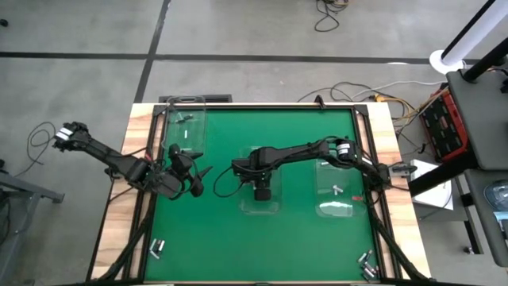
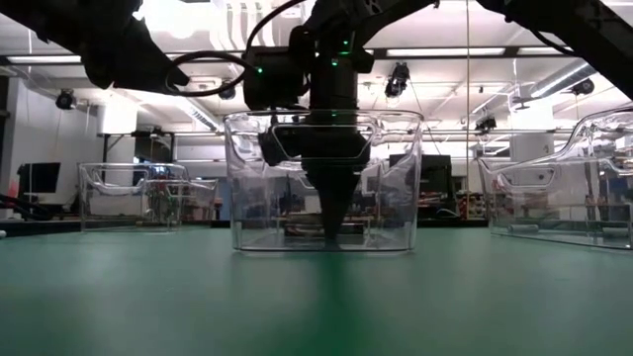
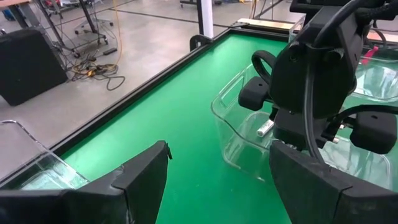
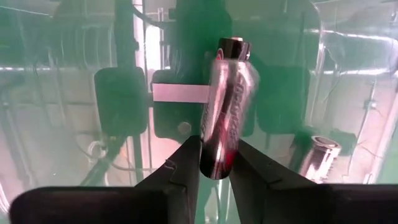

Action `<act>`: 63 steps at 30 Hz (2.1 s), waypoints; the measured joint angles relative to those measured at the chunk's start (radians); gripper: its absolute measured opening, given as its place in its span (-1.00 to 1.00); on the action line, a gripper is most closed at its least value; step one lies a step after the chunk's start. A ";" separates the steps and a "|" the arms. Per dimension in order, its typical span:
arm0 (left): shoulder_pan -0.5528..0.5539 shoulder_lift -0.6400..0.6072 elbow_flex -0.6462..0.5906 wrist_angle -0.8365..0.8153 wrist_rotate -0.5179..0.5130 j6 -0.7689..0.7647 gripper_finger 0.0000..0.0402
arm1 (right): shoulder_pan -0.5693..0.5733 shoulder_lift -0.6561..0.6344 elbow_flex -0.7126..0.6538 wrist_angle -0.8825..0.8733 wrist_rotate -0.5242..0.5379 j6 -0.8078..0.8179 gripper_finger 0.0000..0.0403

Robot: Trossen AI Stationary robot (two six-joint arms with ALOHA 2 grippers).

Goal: Sort batteries
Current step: Put the silver battery into the middle transparent bin, then put the white battery into the right transparent bin

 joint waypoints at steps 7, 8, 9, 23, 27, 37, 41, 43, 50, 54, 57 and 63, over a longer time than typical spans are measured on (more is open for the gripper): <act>0.000 0.000 0.000 0.004 0.059 -0.001 0.27 | 0.000 0.000 0.000 0.006 0.000 -0.002 -0.49; -0.001 0.000 0.000 0.007 0.074 -0.001 0.27 | 0.000 0.000 0.000 0.007 0.000 -0.002 -0.49; -0.002 0.000 0.000 0.010 0.088 -0.001 0.27 | 0.000 0.000 0.000 0.007 0.002 -0.002 -0.48; 0.026 0.005 0.000 -0.366 0.322 -0.548 0.27 | 0.077 -0.138 0.030 -0.092 0.254 -0.002 -0.15; 0.077 0.037 0.000 -0.563 0.412 -0.793 0.27 | 0.116 -0.222 0.030 -0.088 0.318 0.028 0.01; 0.160 0.261 0.000 -0.598 0.776 -0.744 0.23 | 0.222 -0.372 0.001 -0.081 0.468 0.137 0.14; 0.156 0.369 0.000 -0.602 1.017 -0.585 0.16 | 0.265 -0.385 -0.002 -0.125 0.578 0.182 0.14; 0.156 0.414 0.002 -0.631 1.118 -0.499 0.14 | 0.282 -0.387 -0.002 -0.138 0.587 0.209 0.15; 0.170 0.564 0.112 -0.783 1.219 -0.181 0.13 | 0.316 -0.371 -0.002 -0.137 0.625 0.251 0.23; 0.193 0.651 0.218 -0.899 1.162 -0.045 0.17 | 0.319 -0.358 -0.002 -0.135 0.633 0.273 0.27; 0.219 0.708 0.274 -0.967 1.119 0.035 0.25 | 0.319 -0.349 -0.002 -0.132 0.636 0.299 0.31; 0.248 0.775 0.318 -0.960 1.113 0.171 0.40 | 0.343 -0.346 -0.002 -0.146 0.636 0.339 0.37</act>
